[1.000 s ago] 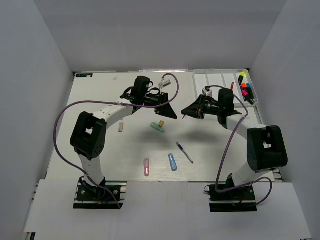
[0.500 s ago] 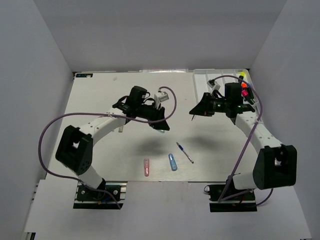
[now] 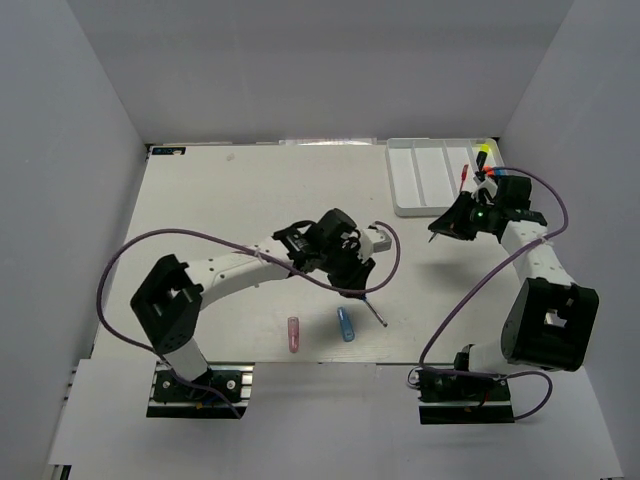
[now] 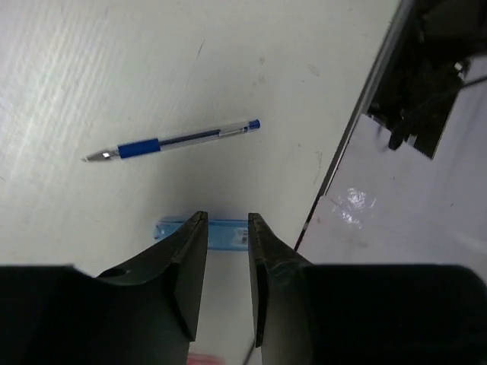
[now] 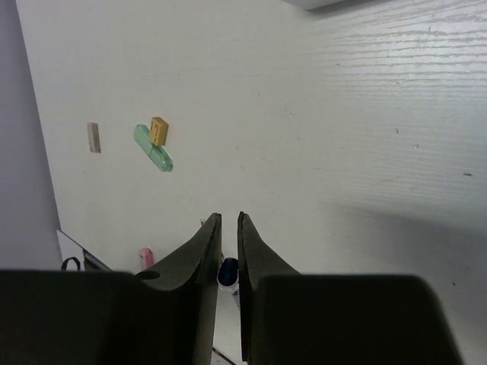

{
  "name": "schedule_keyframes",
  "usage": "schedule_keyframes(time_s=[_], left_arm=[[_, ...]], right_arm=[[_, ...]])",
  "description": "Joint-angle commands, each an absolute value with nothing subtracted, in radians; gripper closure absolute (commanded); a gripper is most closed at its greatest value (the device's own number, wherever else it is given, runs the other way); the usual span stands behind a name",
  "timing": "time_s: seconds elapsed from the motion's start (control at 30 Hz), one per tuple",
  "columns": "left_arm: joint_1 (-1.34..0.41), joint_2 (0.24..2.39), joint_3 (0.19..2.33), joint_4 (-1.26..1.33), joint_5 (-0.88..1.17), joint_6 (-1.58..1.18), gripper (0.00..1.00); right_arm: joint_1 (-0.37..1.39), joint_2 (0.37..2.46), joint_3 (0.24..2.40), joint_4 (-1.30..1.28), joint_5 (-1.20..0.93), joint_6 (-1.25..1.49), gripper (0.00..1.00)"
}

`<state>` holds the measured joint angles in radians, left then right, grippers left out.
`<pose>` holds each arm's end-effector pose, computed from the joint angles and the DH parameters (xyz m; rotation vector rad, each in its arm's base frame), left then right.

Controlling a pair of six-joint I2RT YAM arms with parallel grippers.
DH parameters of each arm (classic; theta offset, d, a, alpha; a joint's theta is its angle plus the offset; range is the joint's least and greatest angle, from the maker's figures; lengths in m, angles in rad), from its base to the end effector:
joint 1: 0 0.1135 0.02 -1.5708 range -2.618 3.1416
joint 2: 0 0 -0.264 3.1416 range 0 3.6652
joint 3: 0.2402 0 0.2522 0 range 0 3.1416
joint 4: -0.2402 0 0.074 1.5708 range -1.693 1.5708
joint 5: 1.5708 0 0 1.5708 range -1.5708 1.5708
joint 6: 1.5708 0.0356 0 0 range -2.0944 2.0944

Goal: Sort the stationery into containers
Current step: Grab a piece of stationery with the left arm

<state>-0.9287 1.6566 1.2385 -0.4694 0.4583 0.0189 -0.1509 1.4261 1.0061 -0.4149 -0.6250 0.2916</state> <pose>0.2016 -0.2959 0.2498 1.3603 2.1864 -0.9386 0.2989 -0.0244 0.2534 0.2284 2.3391 0.8148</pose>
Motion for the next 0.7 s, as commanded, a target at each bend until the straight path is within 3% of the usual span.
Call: schedule_keyframes(time_s=[0.0,0.03,0.17,0.33,0.67], left_arm=[[-0.945,1.732,1.267,-0.515,0.309,-0.337,0.61],[-0.945,1.741,1.264,-0.512,0.295,-0.382,0.59],[-0.945,1.811,1.328,-0.581,0.250,-0.566,0.24],[-0.945,1.910,1.443,-0.650,0.158,-0.695,0.22],[-0.985,2.046,1.519,-0.710,0.051,-0.726,0.30]], right_arm=[[-0.189,1.424,1.032,-0.439,-0.692,0.302,1.00],[-0.199,1.425,1.026,-0.437,-0.701,0.304,1.00],[-0.227,1.431,1.025,-0.437,-0.745,0.305,1.00],[-0.258,1.424,1.008,-0.428,-0.772,0.307,1.00],[-0.299,1.431,0.997,-0.430,-0.818,0.285,1.00]])
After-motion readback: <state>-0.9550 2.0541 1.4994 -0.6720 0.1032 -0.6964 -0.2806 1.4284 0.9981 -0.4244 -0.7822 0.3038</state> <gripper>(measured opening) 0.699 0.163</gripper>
